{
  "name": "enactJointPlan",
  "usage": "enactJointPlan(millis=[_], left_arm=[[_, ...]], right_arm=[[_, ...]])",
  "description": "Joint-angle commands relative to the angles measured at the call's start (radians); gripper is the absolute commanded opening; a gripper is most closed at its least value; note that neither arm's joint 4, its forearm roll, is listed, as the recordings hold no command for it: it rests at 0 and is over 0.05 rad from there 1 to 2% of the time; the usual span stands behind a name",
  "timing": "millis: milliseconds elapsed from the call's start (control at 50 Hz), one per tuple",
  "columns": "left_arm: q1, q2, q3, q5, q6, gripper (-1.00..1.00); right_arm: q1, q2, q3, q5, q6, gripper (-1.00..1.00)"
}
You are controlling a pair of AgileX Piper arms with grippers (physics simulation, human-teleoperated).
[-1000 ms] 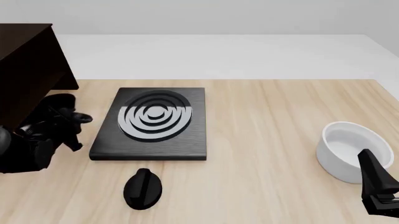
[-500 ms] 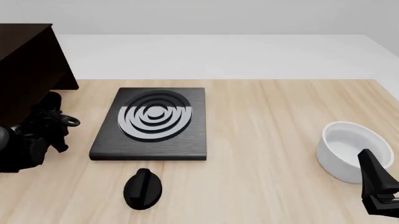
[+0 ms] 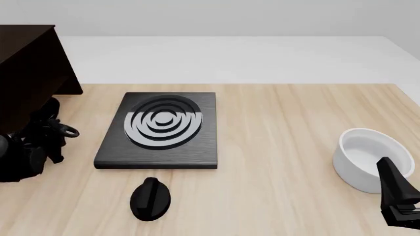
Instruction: Put the frying pan under the cabinet shelf.
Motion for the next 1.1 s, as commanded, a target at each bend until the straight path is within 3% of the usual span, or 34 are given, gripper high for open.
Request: enactJointPlan(millis=[20,260,280,420,460,480,540,680,760,800,980,1100], left_arm=[[0.202,0.094,-0.015,0.017,0.133,-1.00],[0.267,0.086,0.018,-0.027,0.160,-1.00],[0.239,0.100,0.003,-0.032,0.144,1.00],[0.143,0.118,-0.008,-0.025,0.075,1.00],[0.120,0.104,-0.018,0.034,0.091,1.00],[0.084,0.127,-0.025,0.012,0.053,1.00],[0.053,0.113,-0.025,0.014,0.060,1.00],[0.036,0.011,0.054,0.018,0.106,1.00],[0.018,0.004,0.105,-0.010,0.095,1.00],[-0.034,0.022,0.127,-0.046,0.057,1.00],[-0.085,-0.033,0.207,-0.109,0.055,1.00],[-0.098,-0.119,0.262,-0.126,0.102,1.00]], right_arm=[[0.000,0.000,0.000,0.000,0.000,1.00],[0.000,0.000,0.000,0.000,0.000,1.00],[0.000,0.000,0.000,0.000,0.000,1.00],[0.000,0.000,0.000,0.000,0.000,1.00],[0.000,0.000,0.000,0.000,0.000,1.00],[0.000,0.000,0.000,0.000,0.000,1.00],[0.000,0.000,0.000,0.000,0.000,1.00],[0.000,0.000,0.000,0.000,0.000,1.00],[0.000,0.000,0.000,0.000,0.000,1.00],[0.000,0.000,0.000,0.000,0.000,1.00],[0.000,0.000,0.000,0.000,0.000,1.00],[0.000,0.000,0.000,0.000,0.000,1.00]])
